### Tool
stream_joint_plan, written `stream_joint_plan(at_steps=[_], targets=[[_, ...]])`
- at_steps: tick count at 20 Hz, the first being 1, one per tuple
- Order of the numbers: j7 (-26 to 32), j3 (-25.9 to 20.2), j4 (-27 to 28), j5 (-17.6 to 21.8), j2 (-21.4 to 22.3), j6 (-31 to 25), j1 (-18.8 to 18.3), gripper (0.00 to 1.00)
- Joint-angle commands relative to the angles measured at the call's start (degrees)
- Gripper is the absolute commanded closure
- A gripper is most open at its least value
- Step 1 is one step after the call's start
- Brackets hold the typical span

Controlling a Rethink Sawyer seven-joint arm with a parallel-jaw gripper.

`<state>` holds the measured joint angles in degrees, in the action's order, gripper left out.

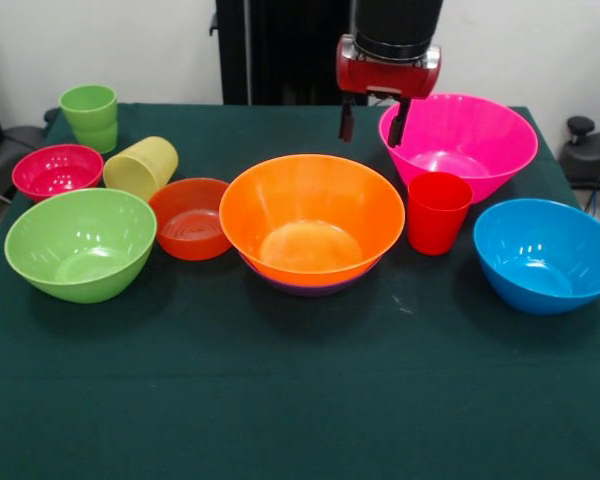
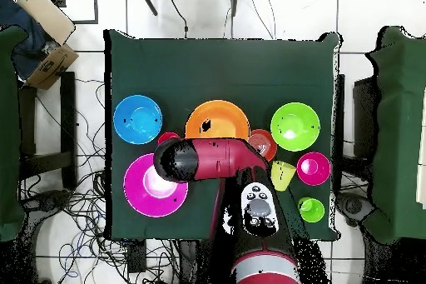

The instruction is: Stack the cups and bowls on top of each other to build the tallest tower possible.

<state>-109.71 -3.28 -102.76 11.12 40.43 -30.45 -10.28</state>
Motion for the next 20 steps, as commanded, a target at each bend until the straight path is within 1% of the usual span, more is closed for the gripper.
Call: stream_joint_plan(at_steps=[1, 3, 8, 12, 20], targets=[[-7.9, -0.3, -2.0, 0.2, -1.7, 2.7, 1.9, 0.0], [-7.8, 0.4, -1.9, 0.7, -1.7, 2.5, 2.8, 0.0], [-9.4, 1.8, -2.3, 0.4, -2.0, 4.1, 4.5, 0.0], [-10.5, 2.6, -2.5, -0.7, -2.5, 5.0, 5.8, 0.0], [-11.2, 4.1, -2.4, -1.6, -2.6, 4.6, 7.9, 0.0]])
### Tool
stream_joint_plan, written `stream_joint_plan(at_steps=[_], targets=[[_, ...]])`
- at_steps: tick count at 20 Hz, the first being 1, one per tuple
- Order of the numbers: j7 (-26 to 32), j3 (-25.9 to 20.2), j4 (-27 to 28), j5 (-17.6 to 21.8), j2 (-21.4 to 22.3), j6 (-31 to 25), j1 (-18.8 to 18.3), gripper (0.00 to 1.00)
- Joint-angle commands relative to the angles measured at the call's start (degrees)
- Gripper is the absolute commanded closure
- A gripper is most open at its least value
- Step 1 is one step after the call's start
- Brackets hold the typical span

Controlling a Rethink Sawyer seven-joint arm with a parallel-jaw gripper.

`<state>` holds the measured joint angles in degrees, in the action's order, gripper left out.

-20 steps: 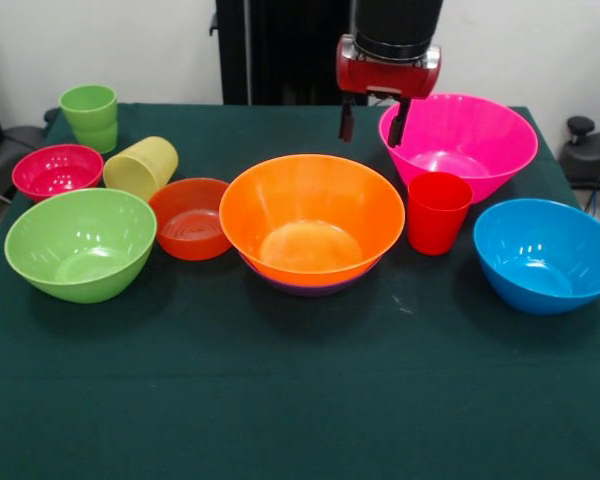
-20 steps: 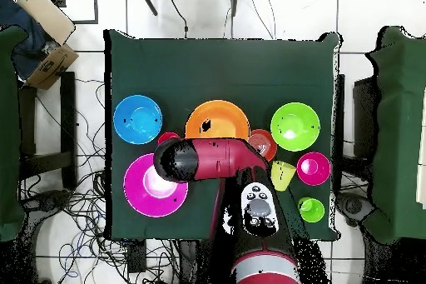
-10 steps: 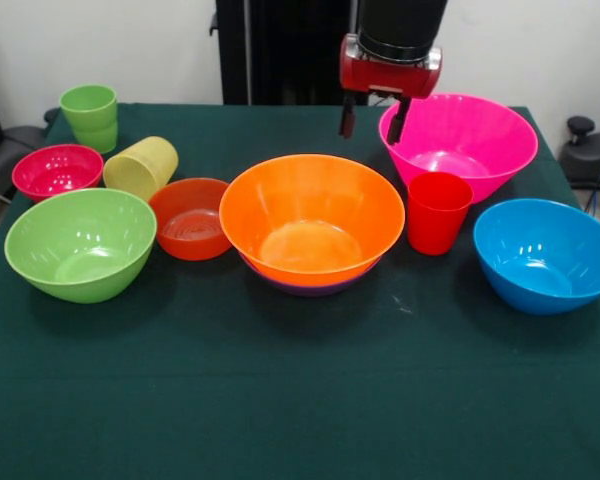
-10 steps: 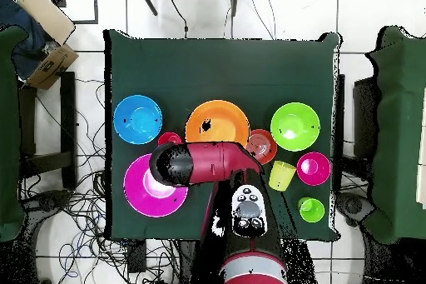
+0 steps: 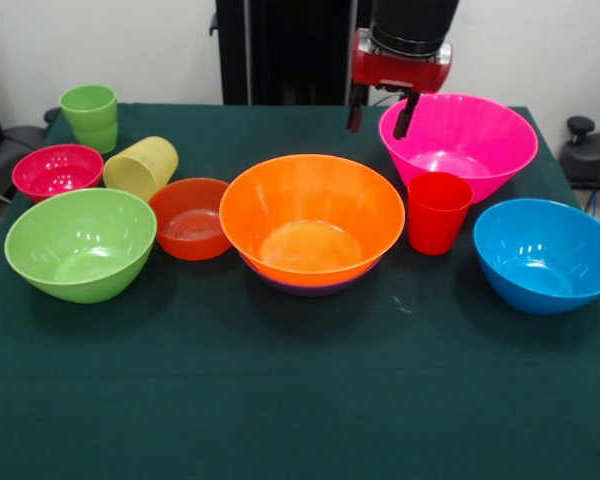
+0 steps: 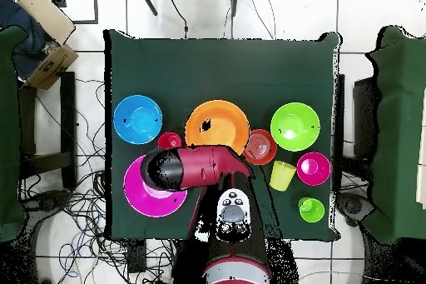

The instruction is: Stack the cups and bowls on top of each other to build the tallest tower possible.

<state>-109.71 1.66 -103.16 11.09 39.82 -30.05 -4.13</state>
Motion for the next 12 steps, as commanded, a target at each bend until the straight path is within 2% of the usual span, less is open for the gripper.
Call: stream_joint_plan(at_steps=[1, 12], targets=[[-11.2, -0.7, -2.1, -1.9, -2.1, 4.3, 1.7, 0.0], [-9.9, -1.2, -2.9, -2.6, -4.9, 7.9, 0.0, 0.0]])
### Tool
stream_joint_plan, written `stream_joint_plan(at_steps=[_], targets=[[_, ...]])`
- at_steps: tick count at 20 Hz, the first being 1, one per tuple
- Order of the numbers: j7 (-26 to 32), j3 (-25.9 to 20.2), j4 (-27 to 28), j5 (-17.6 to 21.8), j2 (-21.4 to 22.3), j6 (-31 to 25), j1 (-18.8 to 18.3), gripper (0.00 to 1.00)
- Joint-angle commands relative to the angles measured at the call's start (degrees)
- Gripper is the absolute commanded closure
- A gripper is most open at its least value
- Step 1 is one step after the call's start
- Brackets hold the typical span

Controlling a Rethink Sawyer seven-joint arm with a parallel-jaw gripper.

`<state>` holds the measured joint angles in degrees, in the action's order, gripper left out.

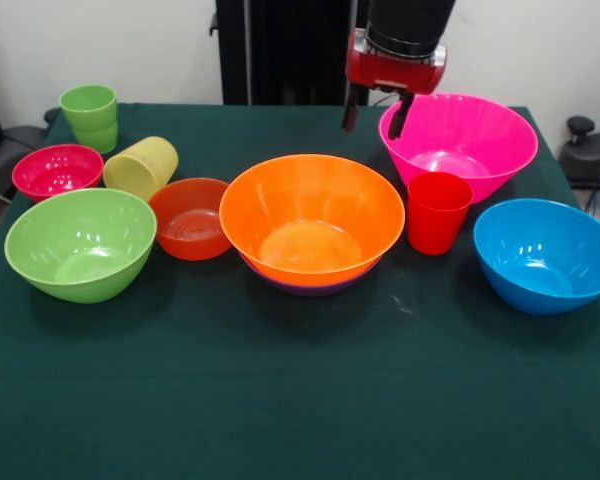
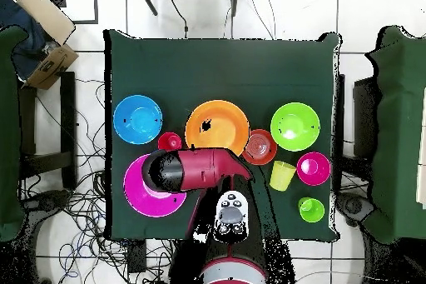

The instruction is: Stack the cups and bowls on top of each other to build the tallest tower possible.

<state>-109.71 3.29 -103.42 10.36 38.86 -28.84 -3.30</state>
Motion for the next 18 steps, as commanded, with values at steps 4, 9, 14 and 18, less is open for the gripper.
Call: stream_joint_plan(at_steps=[4, 9, 14, 18], targets=[[-9.0, -3.5, -3.4, -1.5, -5.9, 9.5, -1.7, 0.0], [-6.7, -3.9, -4.4, -0.1, -7.0, 11.6, -3.6, 0.0], [-5.9, -3.4, -3.7, 0.9, -8.6, 13.1, -3.9, 0.0], [-6.2, -3.6, -3.6, 0.9, -9.7, 14.3, -4.0, 0.0]])
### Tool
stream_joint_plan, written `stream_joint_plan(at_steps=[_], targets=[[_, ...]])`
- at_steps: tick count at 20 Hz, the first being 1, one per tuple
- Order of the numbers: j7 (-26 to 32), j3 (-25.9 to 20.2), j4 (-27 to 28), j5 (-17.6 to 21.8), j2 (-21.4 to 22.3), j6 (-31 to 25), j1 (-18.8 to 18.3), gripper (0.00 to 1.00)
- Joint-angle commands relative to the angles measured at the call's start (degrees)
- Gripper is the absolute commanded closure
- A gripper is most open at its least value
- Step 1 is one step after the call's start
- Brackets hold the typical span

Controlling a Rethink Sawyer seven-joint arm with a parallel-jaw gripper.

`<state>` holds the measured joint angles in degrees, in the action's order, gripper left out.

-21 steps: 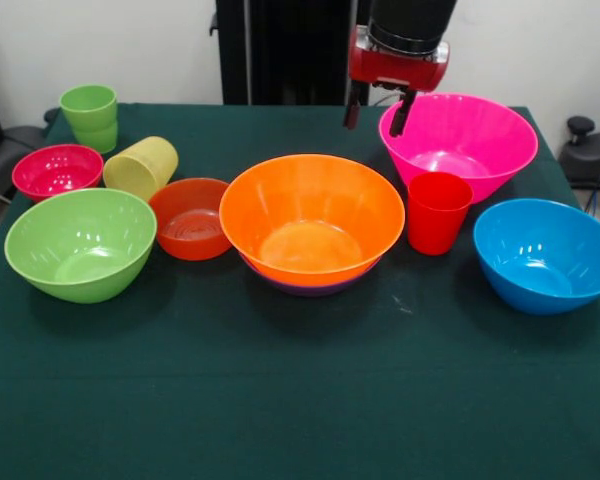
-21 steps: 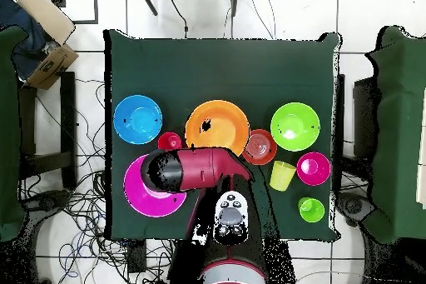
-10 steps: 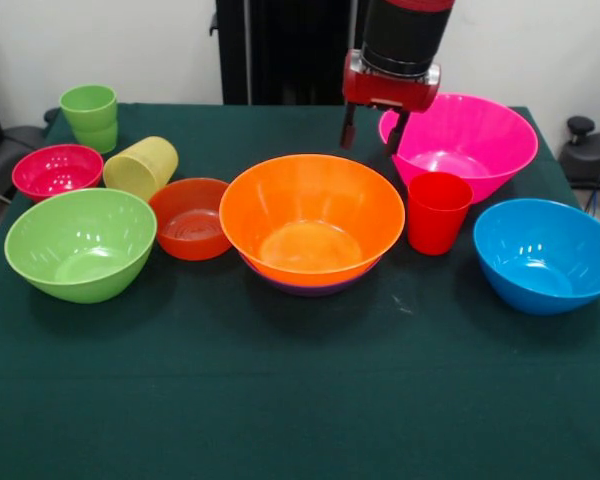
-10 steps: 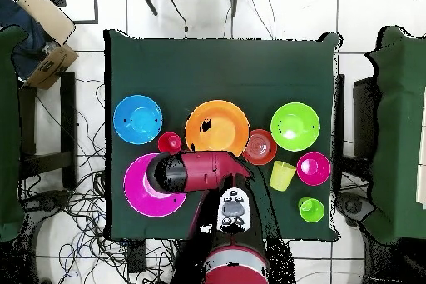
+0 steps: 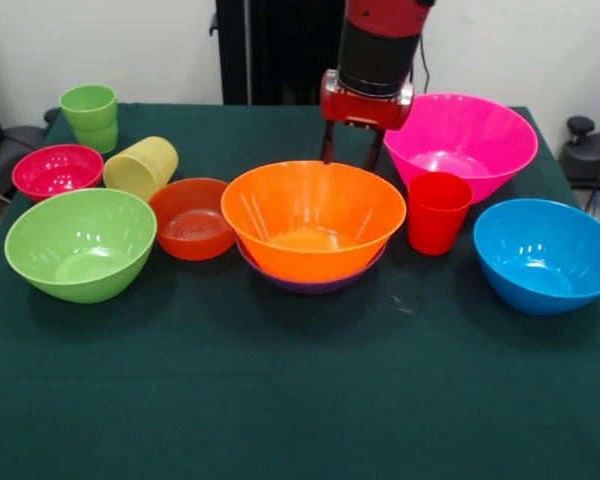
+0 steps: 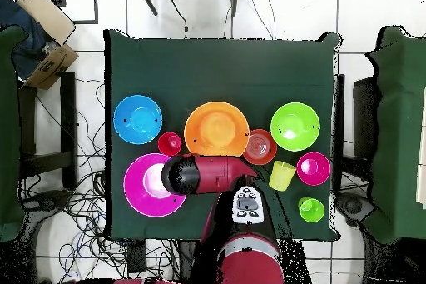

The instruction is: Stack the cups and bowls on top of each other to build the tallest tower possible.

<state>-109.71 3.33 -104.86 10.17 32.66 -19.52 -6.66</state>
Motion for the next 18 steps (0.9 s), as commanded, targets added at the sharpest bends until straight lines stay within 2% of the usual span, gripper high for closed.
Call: stream_joint_plan(at_steps=[1, 5, 7, 12, 18], targets=[[-6.4, -3.6, -2.3, 1.0, -3.4, 4.9, -0.6, 0.0], [-6.2, -4.0, -3.2, 0.9, -2.5, 4.7, -1.0, 0.0], [-5.3, -4.7, -4.0, 0.7, -0.4, 3.1, -1.8, 0.0], [-2.4, -6.2, -4.1, -1.3, 6.3, -5.8, -3.0, 0.0], [-1.1, -6.7, 0.3, -3.8, 10.0, -16.4, -2.9, 0.0]])
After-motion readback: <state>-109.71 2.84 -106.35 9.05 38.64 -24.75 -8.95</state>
